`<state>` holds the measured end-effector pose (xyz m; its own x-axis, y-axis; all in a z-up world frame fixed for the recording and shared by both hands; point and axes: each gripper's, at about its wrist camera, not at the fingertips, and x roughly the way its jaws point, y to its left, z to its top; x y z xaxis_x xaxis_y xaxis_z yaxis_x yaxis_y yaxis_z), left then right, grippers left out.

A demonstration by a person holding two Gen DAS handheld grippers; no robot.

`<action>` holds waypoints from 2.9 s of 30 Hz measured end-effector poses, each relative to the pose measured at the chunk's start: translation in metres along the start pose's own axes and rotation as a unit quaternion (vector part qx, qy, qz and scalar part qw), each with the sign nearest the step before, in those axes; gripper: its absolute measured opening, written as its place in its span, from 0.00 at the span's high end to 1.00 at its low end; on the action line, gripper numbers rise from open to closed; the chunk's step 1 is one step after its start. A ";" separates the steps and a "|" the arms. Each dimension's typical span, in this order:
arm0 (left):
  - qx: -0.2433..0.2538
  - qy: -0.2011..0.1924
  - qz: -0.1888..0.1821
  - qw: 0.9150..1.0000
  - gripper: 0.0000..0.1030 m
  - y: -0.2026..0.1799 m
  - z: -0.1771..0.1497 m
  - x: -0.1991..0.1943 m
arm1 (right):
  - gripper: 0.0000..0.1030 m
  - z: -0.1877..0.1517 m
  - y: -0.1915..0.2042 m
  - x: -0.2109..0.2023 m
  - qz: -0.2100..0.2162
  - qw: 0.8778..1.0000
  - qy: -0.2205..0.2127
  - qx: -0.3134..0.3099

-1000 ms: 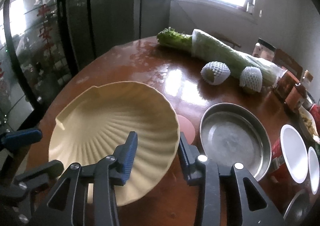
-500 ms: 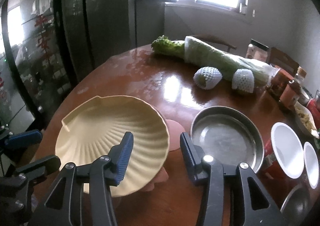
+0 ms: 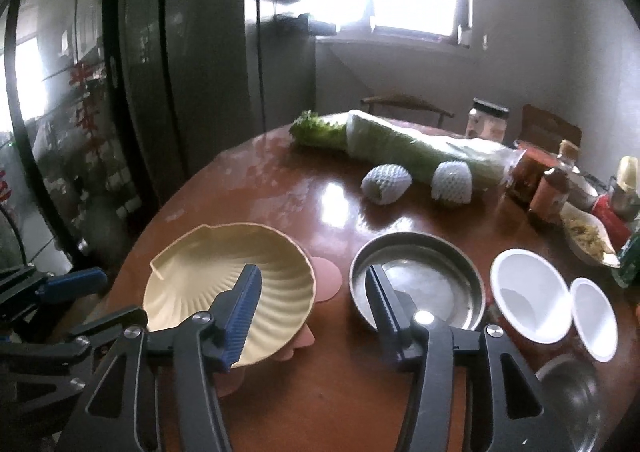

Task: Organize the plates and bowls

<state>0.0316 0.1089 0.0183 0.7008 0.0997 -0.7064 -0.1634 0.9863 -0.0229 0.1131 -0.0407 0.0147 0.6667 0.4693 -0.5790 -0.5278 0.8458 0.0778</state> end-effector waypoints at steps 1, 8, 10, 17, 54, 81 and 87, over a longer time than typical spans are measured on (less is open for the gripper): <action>0.000 0.000 0.000 1.000 0.49 -0.001 0.000 -0.001 | 0.46 0.000 -0.001 -0.004 -0.002 1.000 -0.003 0.001; 0.007 -0.012 -0.002 1.000 0.49 -0.011 0.003 -0.012 | 0.45 -0.001 -0.010 -0.030 -0.007 1.000 -0.020 0.013; 0.009 -0.014 -0.004 1.000 0.49 -0.014 0.005 -0.014 | 0.45 -0.001 -0.014 -0.037 -0.009 0.999 -0.025 0.019; 0.016 -0.021 -0.010 1.000 0.48 -0.026 0.009 -0.021 | 0.44 -0.003 -0.032 -0.061 -0.022 0.998 -0.041 0.040; 0.060 0.020 -0.050 0.997 0.48 -0.098 0.070 0.052 | 0.44 -0.043 -0.094 -0.042 -0.043 0.986 0.023 0.162; 0.055 0.127 -0.054 0.989 0.48 -0.109 0.100 0.173 | 0.43 -0.032 -0.109 0.059 -0.086 0.964 0.124 0.221; 0.080 0.151 -0.039 0.984 0.57 -0.115 0.091 0.183 | 0.43 -0.038 -0.110 0.069 -0.057 0.960 0.142 0.235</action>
<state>0.2417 0.0253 -0.0439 0.4647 0.0023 -0.8854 0.0124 0.9999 0.0091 0.1969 -0.1112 -0.0645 0.5004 0.3346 -0.7985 -0.1188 0.9401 0.3195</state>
